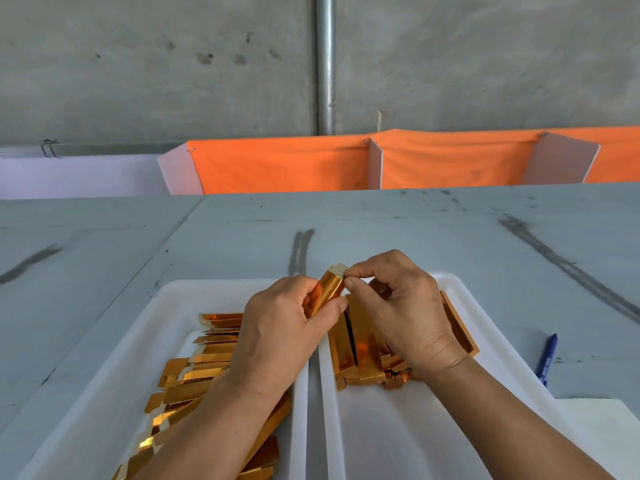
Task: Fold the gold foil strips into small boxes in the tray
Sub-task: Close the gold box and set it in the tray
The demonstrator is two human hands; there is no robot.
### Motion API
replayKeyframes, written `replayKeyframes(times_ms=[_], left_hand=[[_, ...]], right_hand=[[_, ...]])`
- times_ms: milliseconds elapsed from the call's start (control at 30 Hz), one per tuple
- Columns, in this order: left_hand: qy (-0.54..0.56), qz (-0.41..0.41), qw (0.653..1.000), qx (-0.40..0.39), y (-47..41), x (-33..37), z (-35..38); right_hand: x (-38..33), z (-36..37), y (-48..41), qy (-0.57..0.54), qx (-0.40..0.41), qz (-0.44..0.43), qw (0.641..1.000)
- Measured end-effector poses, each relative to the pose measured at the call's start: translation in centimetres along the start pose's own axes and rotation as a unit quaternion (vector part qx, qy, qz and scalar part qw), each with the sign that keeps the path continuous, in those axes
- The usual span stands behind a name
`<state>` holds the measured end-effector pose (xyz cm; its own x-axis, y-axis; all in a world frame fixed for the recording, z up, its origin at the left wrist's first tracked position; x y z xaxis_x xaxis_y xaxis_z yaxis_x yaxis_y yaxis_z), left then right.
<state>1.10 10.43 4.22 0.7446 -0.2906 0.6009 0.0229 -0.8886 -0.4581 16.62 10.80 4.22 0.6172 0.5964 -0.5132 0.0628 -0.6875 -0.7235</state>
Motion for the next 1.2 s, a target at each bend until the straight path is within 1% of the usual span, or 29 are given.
replayKeyframes(times_ms=[67, 133, 233, 267, 367, 467, 533, 633, 733, 867, 1200], left_hand=[[-0.012, 0.008, 1.000, 0.004, 0.0, 0.1, 0.1], [-0.019, 0.012, 1.000, 0.011, 0.0, 0.2, 0.0], [-0.028, 0.019, 0.999, 0.014, 0.1, 0.3, 0.1], [-0.036, 0.023, 0.999, 0.010, 0.1, 0.3, 0.3], [-0.049, 0.031, 0.998, -0.001, 0.1, 0.3, 0.7], [-0.023, 0.025, 0.999, -0.021, 0.2, 0.4, 0.9], [-0.013, 0.004, 0.999, -0.049, 0.2, 0.1, 1.3], [-0.057, -0.016, 0.995, -0.079, 0.2, -0.3, 2.1], [-0.083, 0.011, 0.994, -0.073, 0.3, 0.1, 2.1], [-0.064, 0.050, 0.994, -0.076, 0.6, 0.7, 2.3], [-0.060, 0.074, 0.993, -0.063, 0.8, 1.2, 2.3]], right_hand=[[0.1, 0.4, 0.1, -0.022, -0.024, 0.013, 0.999], [0.4, 0.9, 0.3, -0.072, -0.046, 0.048, 0.995], [1.1, 1.7, 0.6, -0.192, -0.058, 0.128, 0.971], [1.2, 1.8, 0.7, -0.207, -0.065, 0.142, 0.966], [1.4, 2.0, 0.7, -0.199, -0.100, 0.158, 0.962], [1.4, 1.6, 0.6, -0.193, -0.088, 0.144, 0.967], [1.5, 1.3, 0.5, -0.168, -0.079, 0.134, 0.973], [1.4, 1.1, 0.3, -0.133, -0.075, 0.117, 0.981], [1.2, 1.0, 0.3, -0.118, -0.073, 0.103, 0.985], [1.2, 0.7, 0.2, -0.124, -0.058, 0.099, 0.986], [2.0, 0.5, 0.3, -0.184, -0.024, 0.140, 0.973]])
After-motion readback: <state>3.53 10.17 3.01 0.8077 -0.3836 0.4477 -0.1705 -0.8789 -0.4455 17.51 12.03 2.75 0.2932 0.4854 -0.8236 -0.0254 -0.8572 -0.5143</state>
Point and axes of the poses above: each hand's wrist, its own y-axis away from the middle knuckle, its own z-axis out of the palm, x = y × z, the point moved 8 cm from there along -y, towards the middle knuckle, and after that the axes turned 12 degrees about -z, right-handed, at the moved point
